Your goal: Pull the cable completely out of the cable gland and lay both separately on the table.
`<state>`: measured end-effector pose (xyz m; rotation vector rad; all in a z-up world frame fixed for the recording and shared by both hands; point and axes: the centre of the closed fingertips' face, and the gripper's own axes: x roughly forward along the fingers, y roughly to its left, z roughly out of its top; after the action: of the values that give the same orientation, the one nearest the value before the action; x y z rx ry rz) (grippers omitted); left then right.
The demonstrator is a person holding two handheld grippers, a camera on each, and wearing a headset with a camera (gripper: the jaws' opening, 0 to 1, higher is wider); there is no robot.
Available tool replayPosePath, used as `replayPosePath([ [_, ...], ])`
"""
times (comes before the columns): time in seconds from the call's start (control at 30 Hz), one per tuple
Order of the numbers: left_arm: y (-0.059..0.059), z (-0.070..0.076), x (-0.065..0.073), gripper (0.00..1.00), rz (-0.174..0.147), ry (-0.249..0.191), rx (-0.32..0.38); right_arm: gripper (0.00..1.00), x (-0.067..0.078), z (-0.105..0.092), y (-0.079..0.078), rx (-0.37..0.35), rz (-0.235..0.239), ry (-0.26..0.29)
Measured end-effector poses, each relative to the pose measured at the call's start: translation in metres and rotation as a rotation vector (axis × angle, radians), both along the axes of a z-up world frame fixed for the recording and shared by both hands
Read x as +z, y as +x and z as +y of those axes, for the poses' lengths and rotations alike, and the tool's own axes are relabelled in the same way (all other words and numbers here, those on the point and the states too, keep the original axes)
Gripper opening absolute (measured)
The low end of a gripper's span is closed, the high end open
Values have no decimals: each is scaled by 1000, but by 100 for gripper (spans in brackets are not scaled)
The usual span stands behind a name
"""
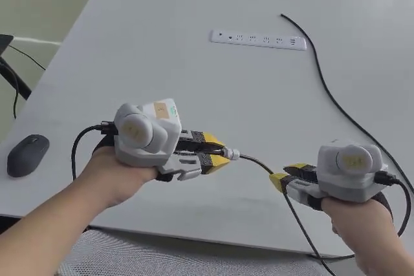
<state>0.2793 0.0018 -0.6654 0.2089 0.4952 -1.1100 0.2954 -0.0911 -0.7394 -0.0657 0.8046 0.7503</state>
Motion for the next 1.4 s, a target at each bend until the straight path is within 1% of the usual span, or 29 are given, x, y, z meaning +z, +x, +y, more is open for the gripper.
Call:
replayPosePath([
  [0.03,0,0,0,15,0,-1,0,28,4,1,0,7,-14,10],
  [0.17,1,1,-2,15,1,5,-5,32,15,7,2,38,-57,21],
  [0.23,1,1,-1,15,4,4,-4,34,22,14,4,73,-100,22],
  [0.27,1,1,-1,15,4,3,-4,34,27,19,4,104,-133,15],
  [0.33,1,1,-1,15,5,1,-3,35,32,27,3,156,-175,1],
  [0.37,1,0,-1,15,7,0,-4,35,36,34,1,192,-202,-7],
  [0.4,1,0,-1,15,7,1,-4,35,38,38,0,209,-219,-13],
  [0.47,1,0,-1,15,10,-2,-4,34,40,46,-3,237,-239,-28],
  [0.53,0,0,-1,15,10,-3,-6,34,39,52,-5,258,-248,-36],
  [0.57,0,0,0,15,11,-3,-7,32,40,55,-6,275,-263,-48],
  [0.7,-1,1,-1,15,13,-1,-6,28,44,67,-7,326,-317,-65],
  [0.8,-2,1,-1,15,16,-2,-6,24,45,71,-7,334,-324,-70],
  [0.83,-2,0,-1,15,16,-2,-7,22,45,72,-6,340,-335,-77],
  [0.97,-4,-1,-1,15,18,-1,-8,17,45,78,-7,387,-366,-95],
  [1.13,-6,-3,-2,15,23,1,-12,10,43,84,-10,436,-390,-120],
  [1.23,-6,-4,-2,15,26,-3,-8,5,41,84,-11,453,-407,-140],
  [1.4,-6,-3,-4,15,26,3,-7,2,41,85,-12,469,-412,-147],
])
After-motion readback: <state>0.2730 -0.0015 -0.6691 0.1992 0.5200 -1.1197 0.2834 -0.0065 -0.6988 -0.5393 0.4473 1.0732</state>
